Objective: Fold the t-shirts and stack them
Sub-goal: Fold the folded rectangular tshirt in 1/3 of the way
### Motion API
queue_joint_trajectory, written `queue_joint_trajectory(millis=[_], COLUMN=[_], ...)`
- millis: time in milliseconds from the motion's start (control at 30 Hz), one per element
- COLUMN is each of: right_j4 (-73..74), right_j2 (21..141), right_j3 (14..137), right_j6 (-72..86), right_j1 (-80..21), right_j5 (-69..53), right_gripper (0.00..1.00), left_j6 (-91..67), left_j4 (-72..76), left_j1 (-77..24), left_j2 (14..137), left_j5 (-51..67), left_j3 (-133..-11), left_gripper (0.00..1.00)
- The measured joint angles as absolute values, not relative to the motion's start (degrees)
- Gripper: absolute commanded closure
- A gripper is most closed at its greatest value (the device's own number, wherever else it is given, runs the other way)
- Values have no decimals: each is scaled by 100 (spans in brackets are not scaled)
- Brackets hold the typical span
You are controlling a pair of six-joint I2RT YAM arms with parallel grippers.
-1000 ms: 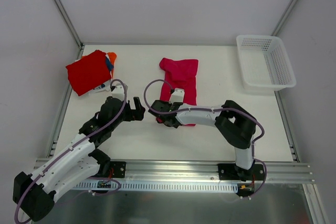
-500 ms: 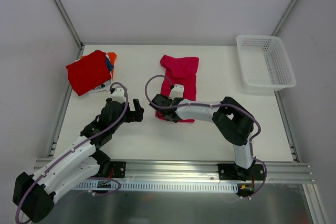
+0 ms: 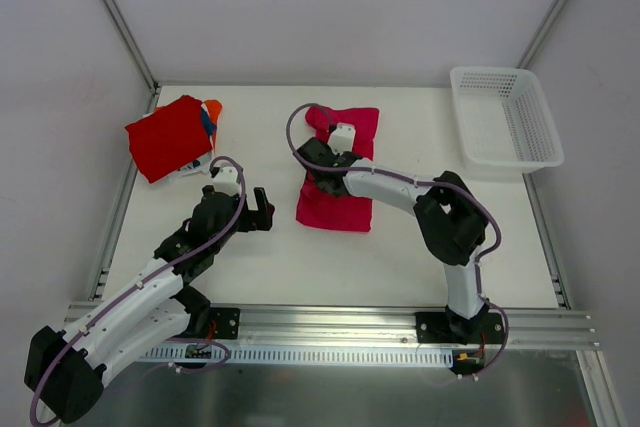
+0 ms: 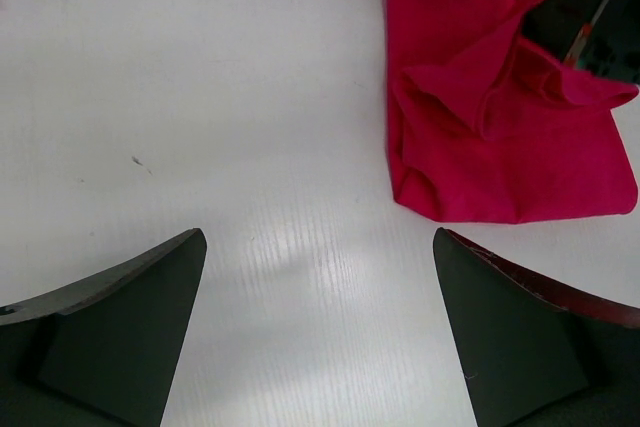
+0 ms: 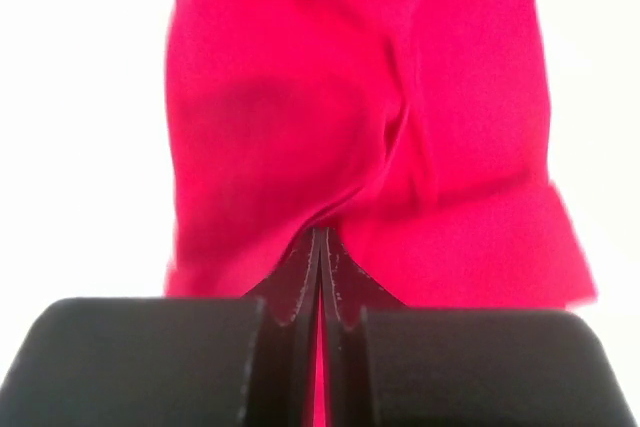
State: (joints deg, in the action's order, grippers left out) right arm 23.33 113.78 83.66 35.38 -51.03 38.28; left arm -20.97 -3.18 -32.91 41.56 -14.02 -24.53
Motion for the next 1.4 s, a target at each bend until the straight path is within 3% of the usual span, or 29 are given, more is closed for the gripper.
queue_joint_trajectory(millis=[233,300,333,367,400,467,600,700,800,967,1400], right_j4=[2383,2381,2392,2418,2414,2357,2126,1992,1927,1855,1806], right_j2=[11893,12099,12171,12210,12215,12064,11080,10359,10250,10302,10895], right_j3=[9570,10077,10307,10460,10595,10538,9214,8208,7950,7566,7196], right_j6=[2753,2477,2351,2228,2126,1949,1938,2075,2290,2768,3494], right_j1=[-4219,-3931,-3800,-3704,-3577,-3448,-3645,-4303,-5004,-5513,-5555], right_j5=[3658,3555,3448,3371,3286,3140,2770,2777,2759,2792,2915], right_gripper=[99,77,61,28,16,5,9,12,16,38,40], left_j6=[-2021,-2016,-2014,-2012,-2012,-2012,-2012,-2014,-2021,-2036,-2043], left_j4=[-307,-276,-279,-279,-283,-281,-274,-276,-276,-261,-276], left_j1=[-3291,-3291,-3291,-3291,-3291,-3291,-3291,-3291,-3291,-3291,-3291], left_j2=[4139,4110,4097,4088,4082,4064,3990,3972,3970,3953,3658], left_j5=[-1404,-1404,-1404,-1404,-1404,-1404,-1402,-1400,-1398,-1391,-1356], left_j3=[-2425,-2388,-2370,-2353,-2344,-2342,-2342,-2342,-2340,-2314,-2176], left_gripper=[1,1,1,1,1,1,1,1,1,1,1])
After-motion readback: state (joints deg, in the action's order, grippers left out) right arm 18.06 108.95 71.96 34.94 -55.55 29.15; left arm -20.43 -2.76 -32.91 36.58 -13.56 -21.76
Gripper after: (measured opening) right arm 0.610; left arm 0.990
